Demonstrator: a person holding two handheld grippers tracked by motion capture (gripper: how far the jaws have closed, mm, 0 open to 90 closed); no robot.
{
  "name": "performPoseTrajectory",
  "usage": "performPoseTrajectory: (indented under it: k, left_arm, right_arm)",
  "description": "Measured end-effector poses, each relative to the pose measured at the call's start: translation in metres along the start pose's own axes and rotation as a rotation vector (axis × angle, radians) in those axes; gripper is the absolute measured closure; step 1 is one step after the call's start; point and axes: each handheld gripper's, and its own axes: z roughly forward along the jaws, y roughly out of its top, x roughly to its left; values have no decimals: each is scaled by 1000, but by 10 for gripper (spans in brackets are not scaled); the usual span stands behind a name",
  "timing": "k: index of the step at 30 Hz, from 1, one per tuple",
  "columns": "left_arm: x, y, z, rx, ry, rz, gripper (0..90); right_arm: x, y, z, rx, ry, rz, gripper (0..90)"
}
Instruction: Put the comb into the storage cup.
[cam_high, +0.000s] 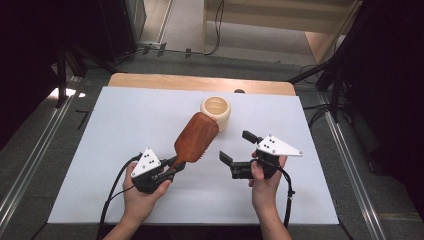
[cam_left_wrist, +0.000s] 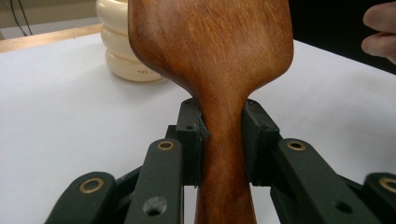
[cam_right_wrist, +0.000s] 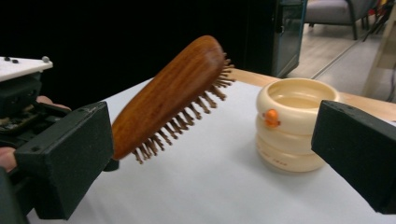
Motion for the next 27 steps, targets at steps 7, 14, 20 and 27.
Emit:
performPoseTrajectory:
  k: [7, 14, 20, 27]
  left_arm:
    - [-7, -2, 3, -16, -8, 9, 726]
    - [-13, -4, 5, -35, -13, 24, 726]
    - [-18, -4, 5, -48, -25, 38, 726]
    - [-22, -4, 5, -64, -44, 47, 726]
  right_arm:
    - [6, -2, 6, -3, 23, 63, 0]
    - [10, -3, 11, -11, 29, 132, 0]
    - [12, -8, 19, 2, 29, 190, 0]
    - [15, -12, 28, 11, 57, 238, 0]
